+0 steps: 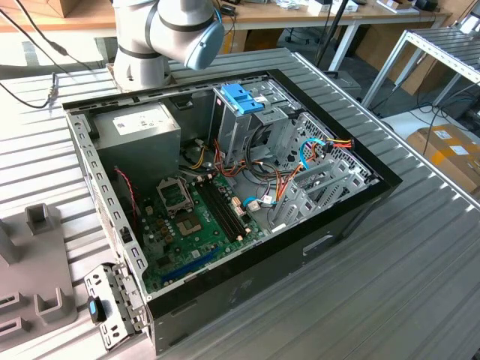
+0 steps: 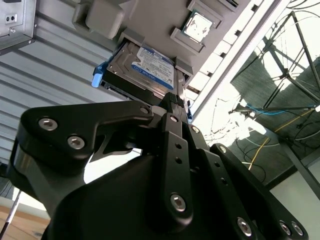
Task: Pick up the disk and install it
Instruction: 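Reach for the disk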
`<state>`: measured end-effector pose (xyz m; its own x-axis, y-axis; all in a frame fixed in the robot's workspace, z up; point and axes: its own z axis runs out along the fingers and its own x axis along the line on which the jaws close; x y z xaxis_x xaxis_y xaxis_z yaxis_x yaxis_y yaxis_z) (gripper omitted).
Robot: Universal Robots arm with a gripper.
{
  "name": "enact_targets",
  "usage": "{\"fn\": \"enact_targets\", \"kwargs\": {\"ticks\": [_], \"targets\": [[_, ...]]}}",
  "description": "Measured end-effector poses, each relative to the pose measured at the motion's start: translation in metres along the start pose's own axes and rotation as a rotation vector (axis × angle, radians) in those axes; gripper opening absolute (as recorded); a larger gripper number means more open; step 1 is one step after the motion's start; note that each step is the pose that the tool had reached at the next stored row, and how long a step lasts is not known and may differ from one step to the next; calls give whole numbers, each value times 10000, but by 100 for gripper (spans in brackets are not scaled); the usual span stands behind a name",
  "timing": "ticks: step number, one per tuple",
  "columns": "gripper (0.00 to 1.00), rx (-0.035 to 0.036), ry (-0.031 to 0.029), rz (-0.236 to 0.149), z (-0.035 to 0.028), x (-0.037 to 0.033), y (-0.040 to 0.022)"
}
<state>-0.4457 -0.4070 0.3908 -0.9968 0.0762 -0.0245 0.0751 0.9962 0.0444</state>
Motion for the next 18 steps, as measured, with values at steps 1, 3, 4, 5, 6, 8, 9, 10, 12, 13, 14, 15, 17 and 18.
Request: {"fn": "enact_targets", "kwargs": {"ticks": [1,3,4,5,6,8,9,10,12,13,14,15,17,18], "targets": [[11,0,-1,0,1,-3,0],[11,0,0,0,0,-10,1],[11,0,0,0,1,-12,1],[11,0,0,0,1,-14,1],[11,-1,-1,0,2,-15,1],[11,0,0,0,2,-19,1],[11,0,0,0,2,-21,1],[11,0,0,0,2,-22,2],[11,-1,-1,0,4,-29,2],[11,0,0,0,4,-32,2],[11,0,0,0,4,-35,3],[11,0,0,0,5,-40,3],[11,0,0,0,6,-48,3],[11,-1,0,0,7,-53,4]]}}
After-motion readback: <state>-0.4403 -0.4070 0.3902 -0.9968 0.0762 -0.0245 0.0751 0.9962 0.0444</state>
